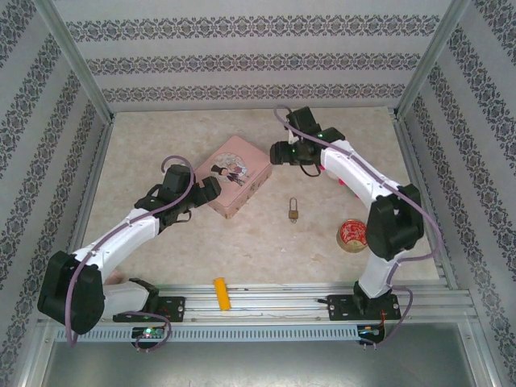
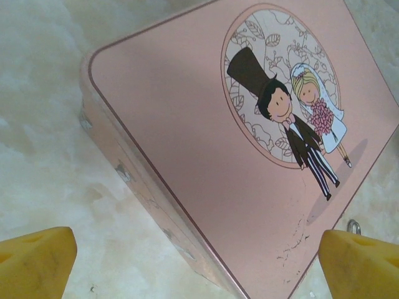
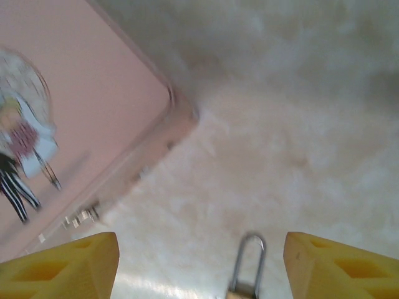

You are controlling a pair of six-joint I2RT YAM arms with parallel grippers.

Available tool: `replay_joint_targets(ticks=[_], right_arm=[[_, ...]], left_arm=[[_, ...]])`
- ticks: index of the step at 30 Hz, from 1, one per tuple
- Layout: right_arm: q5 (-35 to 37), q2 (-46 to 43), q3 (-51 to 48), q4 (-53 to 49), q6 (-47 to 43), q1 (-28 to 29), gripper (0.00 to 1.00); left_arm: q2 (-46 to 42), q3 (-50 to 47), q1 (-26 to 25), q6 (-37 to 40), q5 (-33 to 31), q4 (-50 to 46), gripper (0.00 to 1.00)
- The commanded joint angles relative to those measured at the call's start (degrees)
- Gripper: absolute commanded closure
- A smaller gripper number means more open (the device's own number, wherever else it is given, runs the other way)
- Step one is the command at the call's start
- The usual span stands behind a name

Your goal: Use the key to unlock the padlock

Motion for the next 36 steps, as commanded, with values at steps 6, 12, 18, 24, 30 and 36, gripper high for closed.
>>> replay_joint_targets(ticks=[6,12,18,24,30,36], right_arm=[[-8.8,14.5,14.1,2.6,-5.6,-0.9,0.35],[-9.6,20.1,18.8,1.4,-6.0,-1.3,0.37],[-11.7,21.5,17.7,1.7,-5.4,-1.4,0.42],[-13.5,20.2,13.6,3.5,-3.8,-0.9,0.5],[-11.6,15.7,7.5,4.7,-1.5,0.2,0.53],[-8.6,9.7,-0.6,6.0,2.7,2.0,0.6]], left_arm=[[1.3,0.8,0.8,-1.6,3.8,-0.3,0.01],[3.4,1.8,0.9,-0.7,5.8,0.9,0.01],[6.4,3.4,0.8,0.4,6.6,1.9,0.03],[8.9,4.7,1.0,1.5,7.0,3.8,0.17],[11.9,6.3,1.8,3.3,6.8,4.7,0.29],[15.1,8.1,2.1,5.2,7.4,5.8,0.39]])
